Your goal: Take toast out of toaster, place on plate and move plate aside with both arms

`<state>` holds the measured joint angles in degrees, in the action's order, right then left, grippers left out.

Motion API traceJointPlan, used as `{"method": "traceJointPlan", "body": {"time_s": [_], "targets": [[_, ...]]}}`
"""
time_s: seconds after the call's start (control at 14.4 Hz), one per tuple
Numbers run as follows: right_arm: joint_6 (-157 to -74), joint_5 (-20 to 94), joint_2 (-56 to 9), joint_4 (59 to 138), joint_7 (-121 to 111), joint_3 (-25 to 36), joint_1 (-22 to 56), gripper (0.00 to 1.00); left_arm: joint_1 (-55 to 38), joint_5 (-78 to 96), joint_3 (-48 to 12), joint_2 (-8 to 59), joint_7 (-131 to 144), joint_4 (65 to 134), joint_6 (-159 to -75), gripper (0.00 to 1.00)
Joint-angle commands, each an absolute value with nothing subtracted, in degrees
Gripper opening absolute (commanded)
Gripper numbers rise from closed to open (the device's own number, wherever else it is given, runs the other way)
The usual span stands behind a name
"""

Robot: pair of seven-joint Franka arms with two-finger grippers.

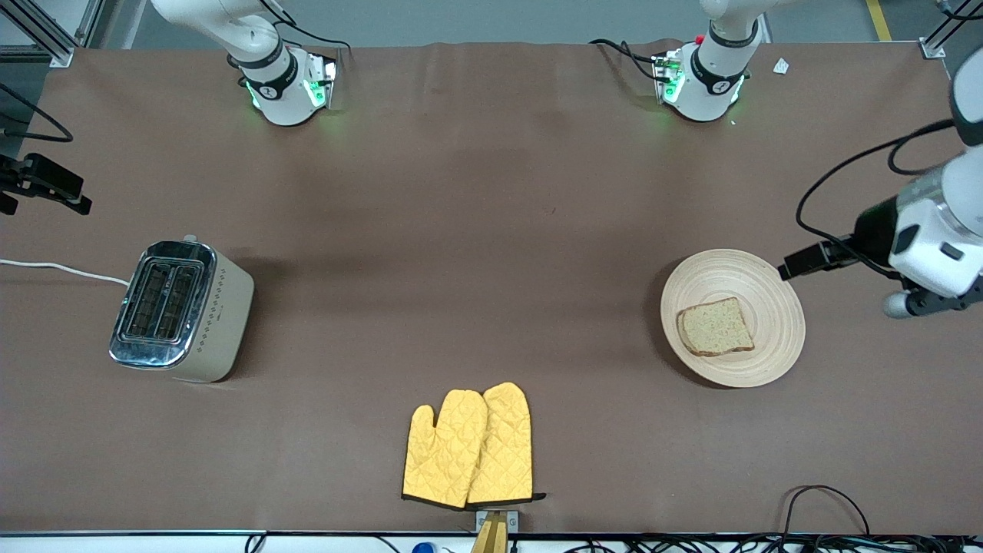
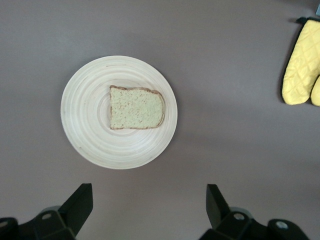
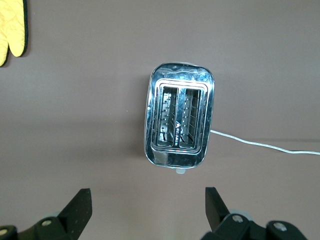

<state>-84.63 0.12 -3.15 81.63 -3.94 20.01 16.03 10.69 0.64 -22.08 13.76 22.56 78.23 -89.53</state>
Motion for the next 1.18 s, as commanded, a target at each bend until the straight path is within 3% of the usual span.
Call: {"method": "traceJointPlan", "body": {"time_s": [0.0,0.35,0.56,1.11], "targets": [[-84.6,1.0,-2.5,82.1,-3.3,19.9,15.9,1.0,6.0,-0.4,-16.4,8.6,22.2,80.6,-87.5,1.0],[-84.6,1.0,-2.5,82.1,-3.3,19.9,15.9,1.0,-0.2,-0.4,-8.2,1.4,12.4,87.4,-87.1,1.0],[-84.6,1.0,-2.5,82.1,-3.3,19.9,15.9,1.0,-0.2,-0.5,-7.8,-1.6,6.1,90.9,-87.4,1.0],[-84.6,1.2,-2.5,82.2,-3.3,19.9,15.8,1.0,0.7,-0.5,-7.8,-3.4,4.2,90.8,-87.1,1.0]]}}
